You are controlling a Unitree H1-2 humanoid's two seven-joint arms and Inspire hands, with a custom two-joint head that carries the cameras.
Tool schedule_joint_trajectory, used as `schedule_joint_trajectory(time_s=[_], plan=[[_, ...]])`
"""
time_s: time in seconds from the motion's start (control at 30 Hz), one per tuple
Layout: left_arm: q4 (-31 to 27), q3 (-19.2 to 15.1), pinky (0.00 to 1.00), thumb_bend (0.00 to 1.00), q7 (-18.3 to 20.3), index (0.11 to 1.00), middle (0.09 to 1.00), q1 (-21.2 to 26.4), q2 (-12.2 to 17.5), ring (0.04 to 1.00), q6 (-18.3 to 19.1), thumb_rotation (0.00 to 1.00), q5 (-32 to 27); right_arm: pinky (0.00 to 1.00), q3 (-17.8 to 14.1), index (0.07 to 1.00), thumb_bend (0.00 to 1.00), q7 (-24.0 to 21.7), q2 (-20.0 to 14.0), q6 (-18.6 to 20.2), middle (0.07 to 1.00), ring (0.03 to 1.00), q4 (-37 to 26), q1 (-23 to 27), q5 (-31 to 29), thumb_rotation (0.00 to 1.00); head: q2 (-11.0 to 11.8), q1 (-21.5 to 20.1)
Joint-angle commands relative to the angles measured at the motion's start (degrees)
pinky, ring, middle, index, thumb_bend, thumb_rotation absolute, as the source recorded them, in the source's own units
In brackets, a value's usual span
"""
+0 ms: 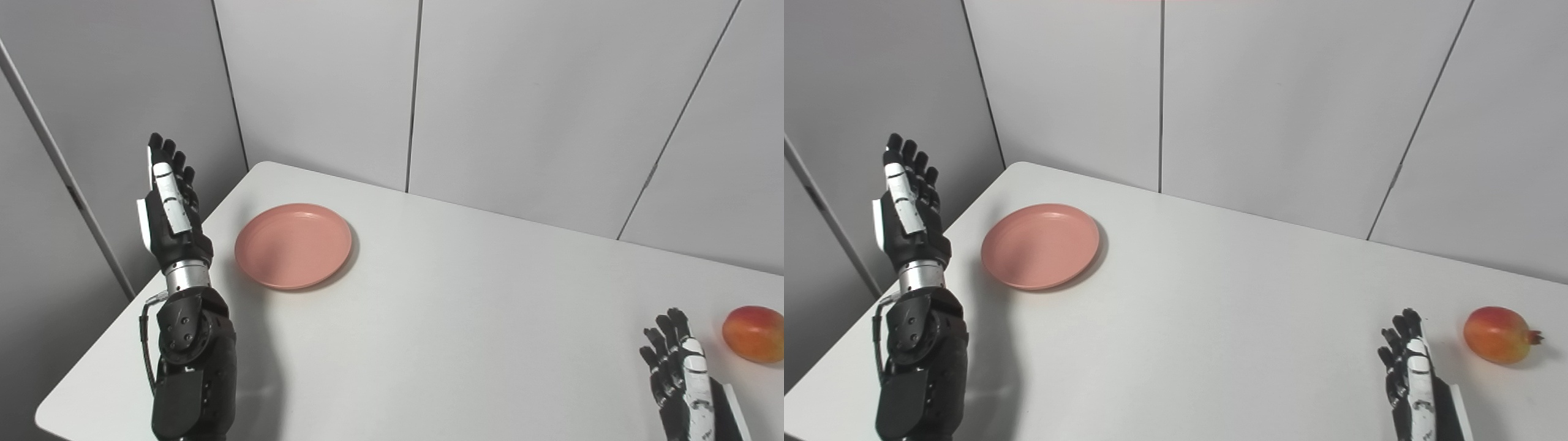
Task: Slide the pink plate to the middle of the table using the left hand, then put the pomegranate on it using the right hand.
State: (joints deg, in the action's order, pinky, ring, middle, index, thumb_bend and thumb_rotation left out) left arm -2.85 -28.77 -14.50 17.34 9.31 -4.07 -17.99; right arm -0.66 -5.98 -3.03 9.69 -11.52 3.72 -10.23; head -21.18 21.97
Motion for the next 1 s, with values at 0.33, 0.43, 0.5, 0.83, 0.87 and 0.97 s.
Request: schedule_joint_trajectory(time_s=[0.33, 0.43, 0.5, 0.83, 0.87, 0.97], plan=[[0.8, 0.0, 1.00, 0.43, 2.1, 0.950, 0.991, 0.2, 3.1, 1.000, -0.3, 1.00, -2.8, 1.00, -0.3, 1.000, 0.20, -0.1, -0.2, -0.4, 1.000, 1.000, -2.6, 0.8, -0.2, 1.00, -0.2, 0.3], [1.4, 0.0, 1.00, 0.43, 2.3, 0.952, 0.989, 0.1, 3.4, 1.000, -0.1, 1.00, -3.5, 1.00, -0.3, 1.000, 0.21, 0.1, -0.2, -0.3, 1.000, 1.000, -2.6, 0.8, 0.0, 1.00, -0.1, 0.3], [1.8, -0.1, 1.00, 0.43, 2.7, 0.962, 0.995, 0.1, 3.6, 1.000, -0.1, 1.00, -4.0, 1.00, -0.2, 1.000, 0.20, 0.3, -0.1, 0.0, 1.000, 1.000, -2.7, 0.8, 0.1, 1.00, -0.1, 0.3], [2.7, 0.1, 1.00, 0.41, 3.6, 0.981, 1.000, -0.1, 3.6, 1.000, 1.7, 1.00, -6.4, 1.00, -0.2, 1.000, 0.19, 0.2, -0.3, 0.2, 1.000, 1.000, -3.0, 0.6, 0.0, 1.00, -0.3, 0.5], [3.1, 0.1, 1.00, 0.41, 3.7, 0.979, 1.000, -0.1, 3.6, 1.000, 1.7, 1.00, -6.6, 1.00, -0.2, 1.000, 0.19, 0.4, -0.2, 0.4, 1.000, 1.000, -3.2, 0.6, 0.2, 1.00, -0.3, 0.5], [4.2, 0.1, 1.00, 0.41, 4.1, 0.974, 1.000, 0.0, 3.6, 1.000, 1.6, 1.00, -7.0, 1.00, -0.2, 1.000, 0.20, 0.5, -0.2, 0.6, 1.000, 1.000, -3.3, 0.6, 0.4, 1.00, -0.3, 0.5]])
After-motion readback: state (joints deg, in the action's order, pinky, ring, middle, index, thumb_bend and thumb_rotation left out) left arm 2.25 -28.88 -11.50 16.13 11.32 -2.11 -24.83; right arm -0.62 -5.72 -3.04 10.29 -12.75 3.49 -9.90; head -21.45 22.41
